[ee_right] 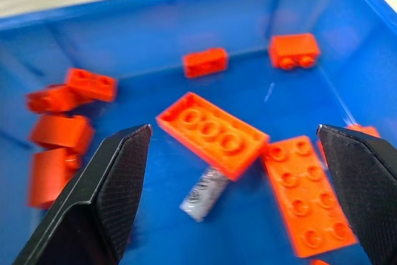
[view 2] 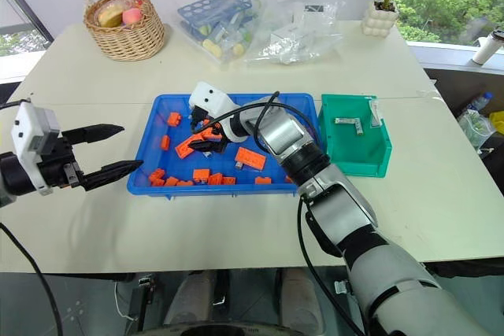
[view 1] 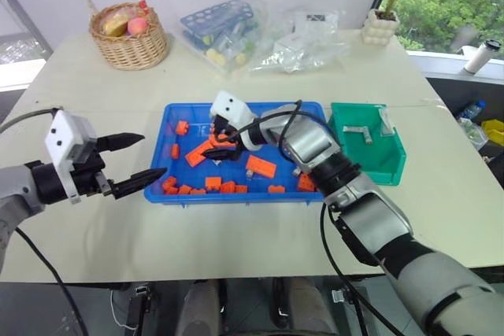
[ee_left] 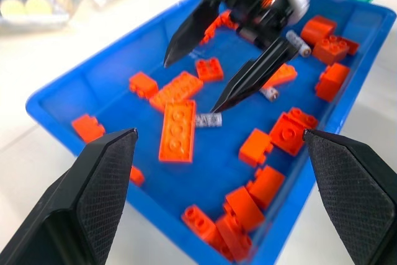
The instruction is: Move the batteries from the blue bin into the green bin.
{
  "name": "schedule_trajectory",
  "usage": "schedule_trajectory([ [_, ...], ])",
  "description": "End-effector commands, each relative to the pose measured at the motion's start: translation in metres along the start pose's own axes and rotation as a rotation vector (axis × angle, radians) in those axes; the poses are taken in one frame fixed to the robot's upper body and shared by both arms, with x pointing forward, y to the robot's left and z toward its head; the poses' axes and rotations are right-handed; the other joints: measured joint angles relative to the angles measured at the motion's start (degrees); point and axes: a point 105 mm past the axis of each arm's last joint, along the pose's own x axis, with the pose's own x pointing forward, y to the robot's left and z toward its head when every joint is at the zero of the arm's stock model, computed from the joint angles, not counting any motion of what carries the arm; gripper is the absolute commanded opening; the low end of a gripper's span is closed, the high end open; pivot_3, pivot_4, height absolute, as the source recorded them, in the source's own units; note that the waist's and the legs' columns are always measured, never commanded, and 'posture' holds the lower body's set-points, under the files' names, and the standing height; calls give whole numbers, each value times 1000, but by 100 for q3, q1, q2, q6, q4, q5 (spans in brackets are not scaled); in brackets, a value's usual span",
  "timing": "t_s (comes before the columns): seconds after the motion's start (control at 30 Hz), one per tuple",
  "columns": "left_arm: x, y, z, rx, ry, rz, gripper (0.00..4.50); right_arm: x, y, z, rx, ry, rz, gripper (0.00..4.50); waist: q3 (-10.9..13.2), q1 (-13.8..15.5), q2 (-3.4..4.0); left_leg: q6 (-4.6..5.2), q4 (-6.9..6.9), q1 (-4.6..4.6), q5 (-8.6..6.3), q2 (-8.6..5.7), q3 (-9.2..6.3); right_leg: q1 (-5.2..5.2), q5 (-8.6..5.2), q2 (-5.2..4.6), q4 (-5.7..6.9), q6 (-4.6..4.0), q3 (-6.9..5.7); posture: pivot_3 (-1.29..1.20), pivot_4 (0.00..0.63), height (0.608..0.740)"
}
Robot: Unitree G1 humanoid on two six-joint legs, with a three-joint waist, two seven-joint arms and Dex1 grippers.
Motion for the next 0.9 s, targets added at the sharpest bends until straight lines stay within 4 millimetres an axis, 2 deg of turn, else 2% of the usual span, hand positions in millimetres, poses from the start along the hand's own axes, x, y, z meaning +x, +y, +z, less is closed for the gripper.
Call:
schedule_trajectory([
  [0.03, 6, -5, 3, 2, -18, -32, 4500, -4, 11, -1, 102, -18, 16, 4390, -2, 9, -4, 0, -1, 0, 0, 0, -2, 2, 0, 0, 0, 0, 0, 0, 150, 736],
  [0.23, 12, 2, 1, 4, -16, -40, 4500, 4, 25, -16, 197, 9, -4, 4390, -2, -3, -3, 0, -1, 3, 0, 1, -2, 1, 0, 2, 2, -1, -1, 0, 150, 736],
  [0.5, 18, 5, 8, 23, -32, -48, 4500, 16, 13, -31, 261, 29, -92, 4390, -2, -7, -3, 0, -2, 2, 0, 0, 0, 0, 0, 2, 1, 0, 0, 0, 150, 736],
  [0.6, 18, 5, 9, 28, -33, -48, 4500, 19, 19, -37, 259, 40, -72, 3634, -2, -6, -4, 0, -1, 3, 0, 0, -1, 2, 0, 2, 1, 0, -1, 0, 150, 736],
  [0.63, 18, 6, 10, 29, -33, -48, 4500, 20, 20, -38, 257, 42, -64, 3039, -2, -7, -4, 0, -1, 3, 0, 0, -2, 2, 1, 2, 1, 0, 0, 0, 150, 736],
  [0.67, 18, 6, 10, 30, -33, -48, 4500, 20, 22, -38, 257, 42, -58, 2697, -2, -10, -4, 0, -1, 3, 0, 0, -1, 2, 1, 2, 1, 0, -1, 0, 150, 736],
  [0.7, 18, 6, 10, 30, -34, -48, 4500, 21, 24, -38, 256, 42, -52, 2007, -2, -13, -4, 0, -2, 3, 0, 0, -2, 2, 0, 2, 1, 0, 0, 0, 150, 736],
  [0.83, 19, 7, 11, 34, -33, -53, 4500, 20, 27, -37, 249, 39, -40, 195, -2, -14, -4, 0, -2, 3, 0, 1, -2, 2, 0, 3, 1, 0, 0, 0, 150, 736],
  [0.9, 20, 7, 11, 34, -34, -58, 4500, 16, 26, -32, 245, 29, -38, 49, -2, -11, -4, 0, -2, 3, 0, 1, -2, 2, 1, 3, 1, 0, 0, 0, 150, 736],
])
